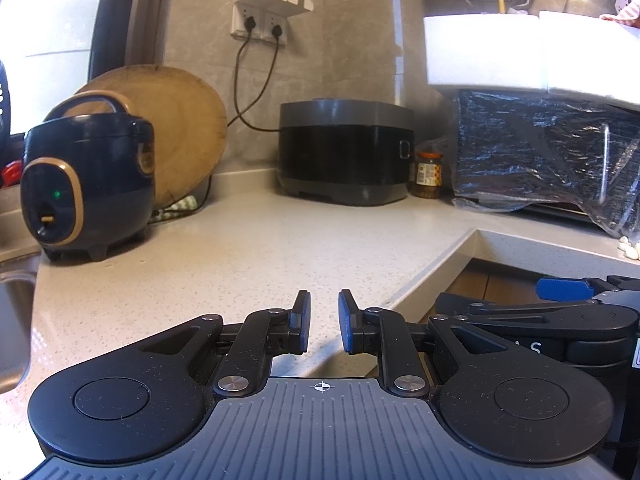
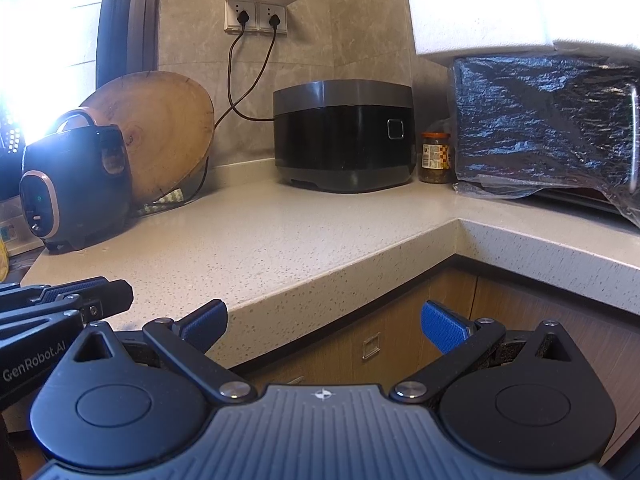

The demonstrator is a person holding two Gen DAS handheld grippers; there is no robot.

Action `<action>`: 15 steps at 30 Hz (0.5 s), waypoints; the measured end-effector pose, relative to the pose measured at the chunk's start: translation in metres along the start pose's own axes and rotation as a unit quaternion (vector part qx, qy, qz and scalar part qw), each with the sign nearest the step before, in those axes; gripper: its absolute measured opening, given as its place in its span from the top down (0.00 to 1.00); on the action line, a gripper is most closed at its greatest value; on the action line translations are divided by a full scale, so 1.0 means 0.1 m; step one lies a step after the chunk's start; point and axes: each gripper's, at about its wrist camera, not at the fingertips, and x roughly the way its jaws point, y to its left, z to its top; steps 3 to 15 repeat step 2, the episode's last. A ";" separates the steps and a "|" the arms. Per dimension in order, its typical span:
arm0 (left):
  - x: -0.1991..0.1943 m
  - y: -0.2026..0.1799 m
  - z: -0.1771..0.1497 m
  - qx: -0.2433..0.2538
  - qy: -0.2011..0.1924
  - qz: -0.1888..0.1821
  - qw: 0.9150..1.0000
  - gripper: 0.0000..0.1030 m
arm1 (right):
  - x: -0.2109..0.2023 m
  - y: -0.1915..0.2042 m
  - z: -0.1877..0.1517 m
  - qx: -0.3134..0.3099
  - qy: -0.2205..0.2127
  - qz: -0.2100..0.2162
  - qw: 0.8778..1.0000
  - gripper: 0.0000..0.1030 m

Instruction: Collect trash

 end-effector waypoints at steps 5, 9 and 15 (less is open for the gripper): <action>0.01 0.01 0.01 0.000 -0.002 0.002 1.000 0.81 | 0.02 0.01 0.01 -0.004 0.001 -0.003 1.000 0.00; 0.01 0.01 0.01 0.000 -0.002 0.002 1.000 0.81 | 0.02 0.01 0.01 -0.004 0.001 -0.003 1.000 0.00; 0.01 0.01 0.01 0.000 -0.002 0.002 1.000 0.81 | 0.02 0.01 0.01 -0.004 0.001 -0.003 1.000 0.00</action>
